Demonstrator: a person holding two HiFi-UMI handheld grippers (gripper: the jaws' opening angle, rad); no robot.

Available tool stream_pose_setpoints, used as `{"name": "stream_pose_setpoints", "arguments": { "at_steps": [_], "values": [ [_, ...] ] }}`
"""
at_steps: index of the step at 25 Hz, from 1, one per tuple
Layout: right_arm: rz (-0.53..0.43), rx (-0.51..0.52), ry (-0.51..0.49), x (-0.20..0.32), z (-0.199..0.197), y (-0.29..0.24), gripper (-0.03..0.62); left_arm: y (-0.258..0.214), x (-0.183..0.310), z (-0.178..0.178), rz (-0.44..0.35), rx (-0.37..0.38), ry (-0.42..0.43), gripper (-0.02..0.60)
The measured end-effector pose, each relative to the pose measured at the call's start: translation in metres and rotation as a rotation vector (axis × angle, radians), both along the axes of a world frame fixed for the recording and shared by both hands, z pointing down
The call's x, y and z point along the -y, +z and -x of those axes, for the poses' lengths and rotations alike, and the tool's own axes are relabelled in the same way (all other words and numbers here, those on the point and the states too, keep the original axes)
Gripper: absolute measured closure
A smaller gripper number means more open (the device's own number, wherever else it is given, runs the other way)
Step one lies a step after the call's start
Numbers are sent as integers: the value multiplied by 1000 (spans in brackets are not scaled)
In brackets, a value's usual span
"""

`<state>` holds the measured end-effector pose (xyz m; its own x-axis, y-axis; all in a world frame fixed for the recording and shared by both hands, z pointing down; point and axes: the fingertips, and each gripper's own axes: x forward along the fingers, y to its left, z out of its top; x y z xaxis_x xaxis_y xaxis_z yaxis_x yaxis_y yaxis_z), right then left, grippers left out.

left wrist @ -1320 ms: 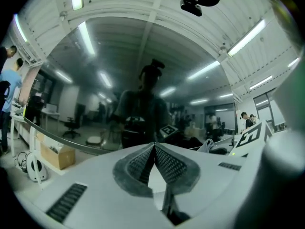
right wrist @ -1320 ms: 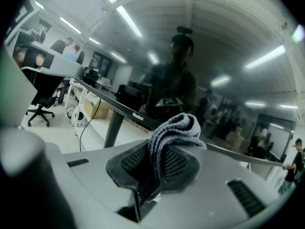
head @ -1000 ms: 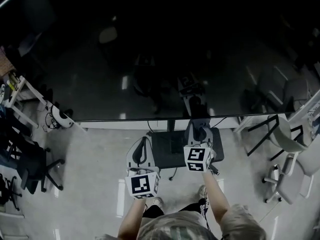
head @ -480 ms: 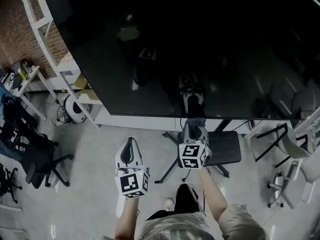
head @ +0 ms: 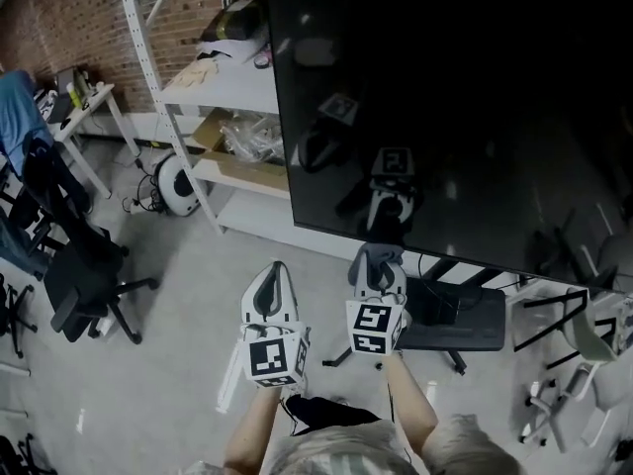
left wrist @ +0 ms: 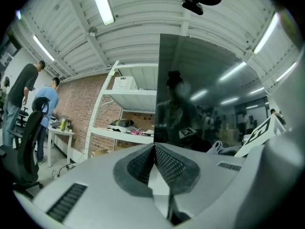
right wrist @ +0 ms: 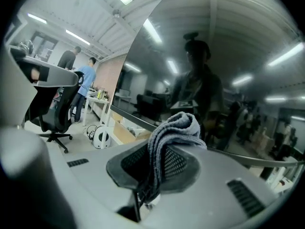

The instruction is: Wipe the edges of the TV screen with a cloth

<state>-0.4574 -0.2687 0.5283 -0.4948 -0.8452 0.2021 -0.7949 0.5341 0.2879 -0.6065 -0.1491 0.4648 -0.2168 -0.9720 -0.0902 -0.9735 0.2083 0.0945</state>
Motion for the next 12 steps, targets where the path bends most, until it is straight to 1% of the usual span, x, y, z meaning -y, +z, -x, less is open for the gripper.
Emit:
{"name": "stream_pose_setpoints", "arguments": {
  "at_steps": [3,6,9,12],
  "values": [
    [-4,1,-12,-7,44,-3,545,-3,14,29,6,18,41,568],
    [5,-9,-19,-15,76,0,545,-11,21,58,-5,31,66,568],
    [36,12,-6,-17,96,1,545,-21,26,85,-13,59,62,566],
    [44,7,-14,-19,106,0,545,-19,26,101,-5,54,39,568]
  ]
}}
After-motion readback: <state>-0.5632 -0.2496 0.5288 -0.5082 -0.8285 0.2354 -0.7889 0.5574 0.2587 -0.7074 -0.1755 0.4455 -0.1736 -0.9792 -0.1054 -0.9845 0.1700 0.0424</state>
